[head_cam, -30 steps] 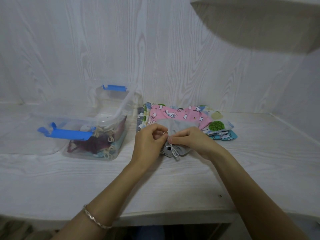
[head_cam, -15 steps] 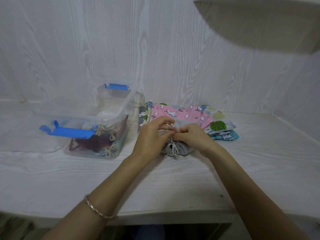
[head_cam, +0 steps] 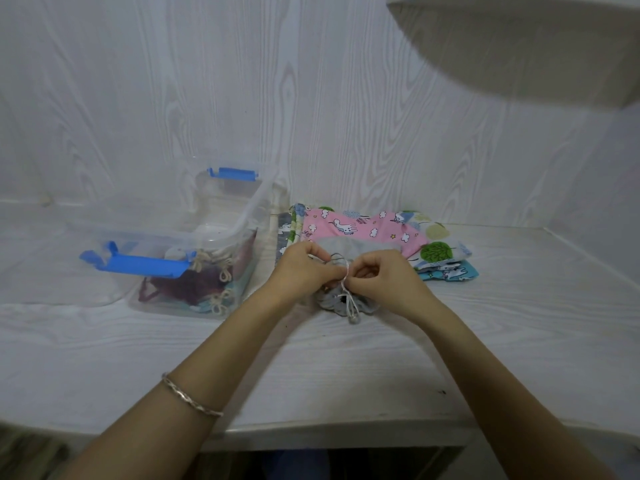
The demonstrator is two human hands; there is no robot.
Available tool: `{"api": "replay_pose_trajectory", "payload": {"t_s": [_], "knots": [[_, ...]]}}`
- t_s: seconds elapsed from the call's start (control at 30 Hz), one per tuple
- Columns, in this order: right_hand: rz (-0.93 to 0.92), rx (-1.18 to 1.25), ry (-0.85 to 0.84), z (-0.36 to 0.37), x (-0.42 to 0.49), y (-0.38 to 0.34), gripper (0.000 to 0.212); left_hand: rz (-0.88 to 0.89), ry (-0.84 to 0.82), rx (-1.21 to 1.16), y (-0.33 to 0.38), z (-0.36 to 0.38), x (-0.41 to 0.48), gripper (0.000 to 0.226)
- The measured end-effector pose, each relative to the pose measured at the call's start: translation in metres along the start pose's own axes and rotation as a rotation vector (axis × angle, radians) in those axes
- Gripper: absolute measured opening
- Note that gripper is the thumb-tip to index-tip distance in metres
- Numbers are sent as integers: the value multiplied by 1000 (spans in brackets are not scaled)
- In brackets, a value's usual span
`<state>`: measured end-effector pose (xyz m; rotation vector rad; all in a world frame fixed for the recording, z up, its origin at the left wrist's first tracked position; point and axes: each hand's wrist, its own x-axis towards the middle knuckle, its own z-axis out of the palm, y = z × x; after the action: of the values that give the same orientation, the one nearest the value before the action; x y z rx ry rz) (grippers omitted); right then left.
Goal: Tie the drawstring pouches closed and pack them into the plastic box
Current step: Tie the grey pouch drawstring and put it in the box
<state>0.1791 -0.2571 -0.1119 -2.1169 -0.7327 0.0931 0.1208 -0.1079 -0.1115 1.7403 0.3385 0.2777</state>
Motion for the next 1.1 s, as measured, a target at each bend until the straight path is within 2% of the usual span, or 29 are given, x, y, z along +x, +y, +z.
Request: {"api": "replay_pose_trajectory", "payload": {"t_s": [0.17, 0.3, 0.4, 0.63, 0.77, 0.87, 1.1], "knots": [[-121, -50, 158, 6, -6, 1, 14, -63, -63, -25, 3, -1, -2, 17], [-292, -153, 259, 11, -13, 3, 17, -94, -121, -41, 5, -3, -2, 10], [-400, -245, 269, 10, -13, 7, 19, -109, -126, 9, 6, -5, -1, 6], [-511, -433, 203, 4, -10, 6, 9, -1, -184, 135, 3, -11, -3, 18], [-371, -364, 124, 0, -8, 4, 8, 142, -174, 238, 1, -12, -7, 15], [-175, -171, -4, -6, -6, 2, 10, 207, -118, 296, 1, -9, -10, 16], [126, 180, -207, -22, -7, -10, 19, 334, 12, 448, 2, 0, -14, 12]]}}
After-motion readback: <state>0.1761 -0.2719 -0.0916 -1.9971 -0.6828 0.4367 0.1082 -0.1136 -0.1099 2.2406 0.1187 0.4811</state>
